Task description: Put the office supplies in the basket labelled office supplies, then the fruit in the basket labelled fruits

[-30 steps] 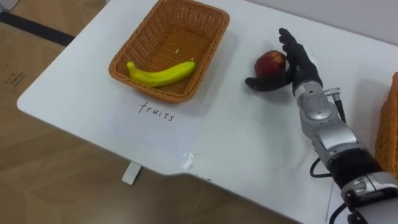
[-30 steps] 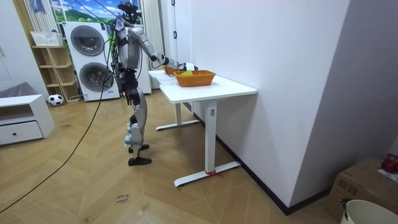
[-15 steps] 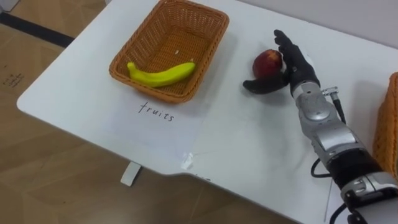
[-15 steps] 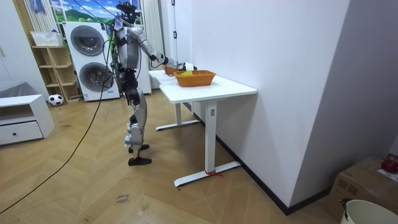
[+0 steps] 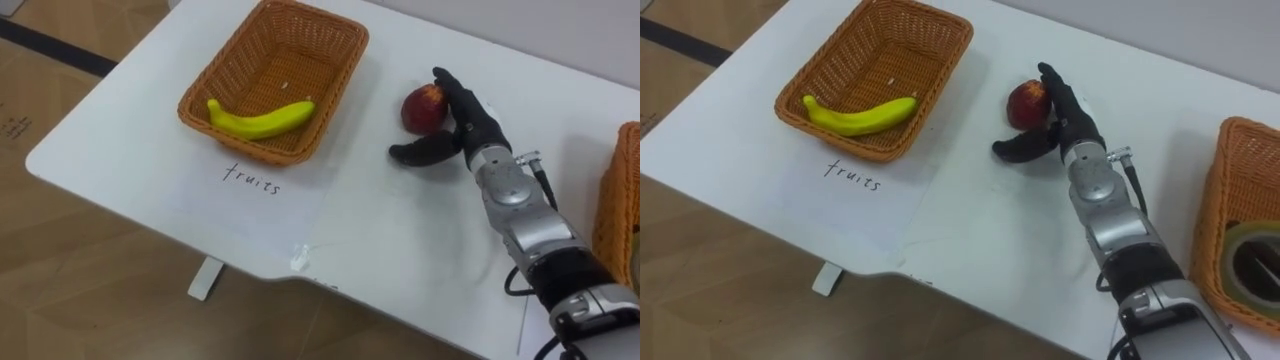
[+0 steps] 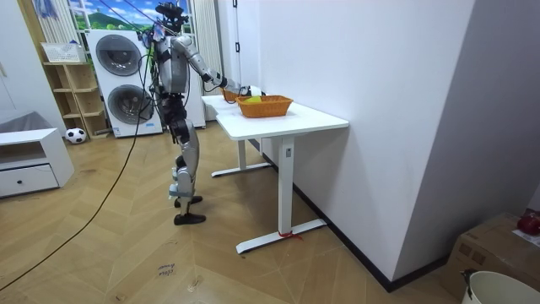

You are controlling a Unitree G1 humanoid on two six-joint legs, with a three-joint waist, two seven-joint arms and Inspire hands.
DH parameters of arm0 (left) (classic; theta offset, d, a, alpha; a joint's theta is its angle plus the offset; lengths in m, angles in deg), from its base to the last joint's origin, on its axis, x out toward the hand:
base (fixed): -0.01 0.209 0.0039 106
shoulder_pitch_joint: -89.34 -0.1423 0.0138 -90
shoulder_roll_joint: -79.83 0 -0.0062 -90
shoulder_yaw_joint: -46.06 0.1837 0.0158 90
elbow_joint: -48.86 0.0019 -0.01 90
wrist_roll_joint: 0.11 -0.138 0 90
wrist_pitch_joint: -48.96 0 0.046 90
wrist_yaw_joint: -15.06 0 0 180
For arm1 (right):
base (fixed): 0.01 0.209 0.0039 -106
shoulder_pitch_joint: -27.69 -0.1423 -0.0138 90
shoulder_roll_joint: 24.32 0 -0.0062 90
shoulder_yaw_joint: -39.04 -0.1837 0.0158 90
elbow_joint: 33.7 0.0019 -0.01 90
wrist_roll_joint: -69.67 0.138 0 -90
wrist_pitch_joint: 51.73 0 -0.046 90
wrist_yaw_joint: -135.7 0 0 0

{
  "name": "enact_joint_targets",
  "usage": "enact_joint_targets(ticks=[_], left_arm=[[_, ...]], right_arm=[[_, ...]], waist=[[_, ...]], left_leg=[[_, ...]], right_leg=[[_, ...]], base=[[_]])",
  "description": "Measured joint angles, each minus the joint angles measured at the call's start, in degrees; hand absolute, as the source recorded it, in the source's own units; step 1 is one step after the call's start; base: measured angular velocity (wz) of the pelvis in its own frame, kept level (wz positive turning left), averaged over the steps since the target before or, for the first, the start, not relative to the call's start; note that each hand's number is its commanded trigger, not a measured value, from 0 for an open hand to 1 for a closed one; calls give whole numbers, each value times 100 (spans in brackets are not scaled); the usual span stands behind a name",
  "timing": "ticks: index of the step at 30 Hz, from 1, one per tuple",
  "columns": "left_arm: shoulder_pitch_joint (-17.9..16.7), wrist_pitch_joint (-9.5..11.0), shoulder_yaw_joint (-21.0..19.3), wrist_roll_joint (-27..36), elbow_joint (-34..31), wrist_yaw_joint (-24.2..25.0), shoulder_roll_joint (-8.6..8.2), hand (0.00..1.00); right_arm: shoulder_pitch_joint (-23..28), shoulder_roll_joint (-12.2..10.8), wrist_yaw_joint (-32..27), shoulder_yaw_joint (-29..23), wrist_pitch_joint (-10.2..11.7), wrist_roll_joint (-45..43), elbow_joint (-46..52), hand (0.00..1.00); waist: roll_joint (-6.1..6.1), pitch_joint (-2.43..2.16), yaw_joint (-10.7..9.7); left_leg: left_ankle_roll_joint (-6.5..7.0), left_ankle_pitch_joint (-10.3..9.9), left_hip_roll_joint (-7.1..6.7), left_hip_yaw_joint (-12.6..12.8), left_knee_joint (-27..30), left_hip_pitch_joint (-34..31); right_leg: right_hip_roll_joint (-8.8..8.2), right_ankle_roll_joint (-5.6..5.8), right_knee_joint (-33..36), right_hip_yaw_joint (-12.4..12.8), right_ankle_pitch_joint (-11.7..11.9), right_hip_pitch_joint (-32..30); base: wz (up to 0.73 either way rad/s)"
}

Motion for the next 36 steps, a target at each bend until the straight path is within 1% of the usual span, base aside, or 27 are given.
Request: enact_joint_targets(ticks=[10, 11, 12, 13, 16, 22, 25, 29, 36], left_arm=[[9, 1, 5, 113, -12, -18, 0, 0], [8, 1, 6, 115, -12, -18, 0, 0], [8, 1, 6, 116, -11, -19, 0, 0], [8, 1, 6, 116, -10, -19, 0, 0], [7, 1, 6, 117, -9, -19, 0, 0], [7, 1, 9, 118, -9, -30, 0, 0], [6, 0, 10, 118, -8, -33, 0, 0], [9, -1, 11, 120, -9, -29, 0, 0], [10, -1, 10, 132, -5, -29, 0, 0]], right_arm=[[0, 1, 59, 0, 47, -16, -4, 0], [0, 1, 59, 0, 47, -16, -4, 56], [0, 1, 58, 0, 47, -16, -4, 84], [0, 1, 58, 0, 47, -15, -4, 100], [-7, 8, 10, -2, 60, -20, -4, 100], [-105, 156, -164, -103, 50, -20, -57, 100], [-109, 178, -256, -127, 47, -18, -57, 100], [-110, 176, -296, -124, 38, -10, -56, 100], [-107, 98, -245, -108, 32, 27, -58, 100]], waist=[[-2, 6, -7], [-1, 7, -7], [0, 7, -7], [1, 9, -7], [2, 11, -7], [5, 19, -7], [1, 21, -5], [-4, 25, -6], [-8, 26, -12]], left_leg=[[0, 0, -4, 2, -18, 1], [0, 0, -4, 2, -18, 1], [0, 0, -4, 2, -19, 1], [0, 0, -4, 2, -19, 1], [0, 0, -4, 2, -20, 1], [0, 0, -6, 8, -39, 5], [0, 0, -8, 7, -43, 1], [0, 0, -5, 7, -44, 2], [0, 0, -3, 8, -38, 1]], right_leg=[[4, 0, -1, 0, 0, -7], [4, 0, -1, 0, 0, -7], [4, 0, -1, 0, 0, -7], [4, 0, -1, 0, 0, -7], [4, 0, -1, 0, 0, -7], [9, 0, -13, 2, 0, -9], [11, 0, -16, -2, 0, -9], [2, 0, -22, 1, 0, -12], [-1, 0, -19, 1, 0, -12]], base=[[0], [0], [0], [0], [0], [0], [0], [0], [0]])
